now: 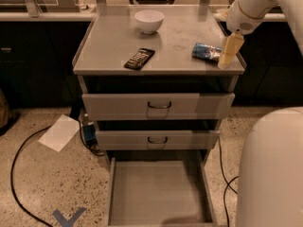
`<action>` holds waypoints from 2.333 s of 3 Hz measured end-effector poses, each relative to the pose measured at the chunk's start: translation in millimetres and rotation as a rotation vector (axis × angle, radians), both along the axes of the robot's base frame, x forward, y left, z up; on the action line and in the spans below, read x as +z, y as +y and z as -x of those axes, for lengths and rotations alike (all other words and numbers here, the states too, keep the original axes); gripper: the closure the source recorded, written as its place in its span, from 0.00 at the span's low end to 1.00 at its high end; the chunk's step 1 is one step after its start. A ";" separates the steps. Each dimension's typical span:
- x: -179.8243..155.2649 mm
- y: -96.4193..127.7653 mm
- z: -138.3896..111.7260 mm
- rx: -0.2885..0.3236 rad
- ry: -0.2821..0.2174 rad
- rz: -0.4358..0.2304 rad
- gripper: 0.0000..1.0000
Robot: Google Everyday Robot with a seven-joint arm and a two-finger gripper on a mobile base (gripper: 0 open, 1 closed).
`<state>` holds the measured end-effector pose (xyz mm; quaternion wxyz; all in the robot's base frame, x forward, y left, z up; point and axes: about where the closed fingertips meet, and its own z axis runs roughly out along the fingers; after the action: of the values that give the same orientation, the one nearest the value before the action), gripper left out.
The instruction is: Place redbull can into bottom drawer
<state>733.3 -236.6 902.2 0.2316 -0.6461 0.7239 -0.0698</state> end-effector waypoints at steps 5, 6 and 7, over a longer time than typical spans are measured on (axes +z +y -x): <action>-70.5 24.9 -36.0 0.004 0.133 -0.120 0.19; -70.5 24.9 -36.0 0.004 0.133 -0.120 0.42; -70.5 24.9 -36.0 0.004 0.133 -0.120 0.65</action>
Offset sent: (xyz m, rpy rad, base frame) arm 0.0574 0.0090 -0.0388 0.0902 0.1453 0.0165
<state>769.2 -211.6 831.7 0.2215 -0.6356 0.7394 0.0174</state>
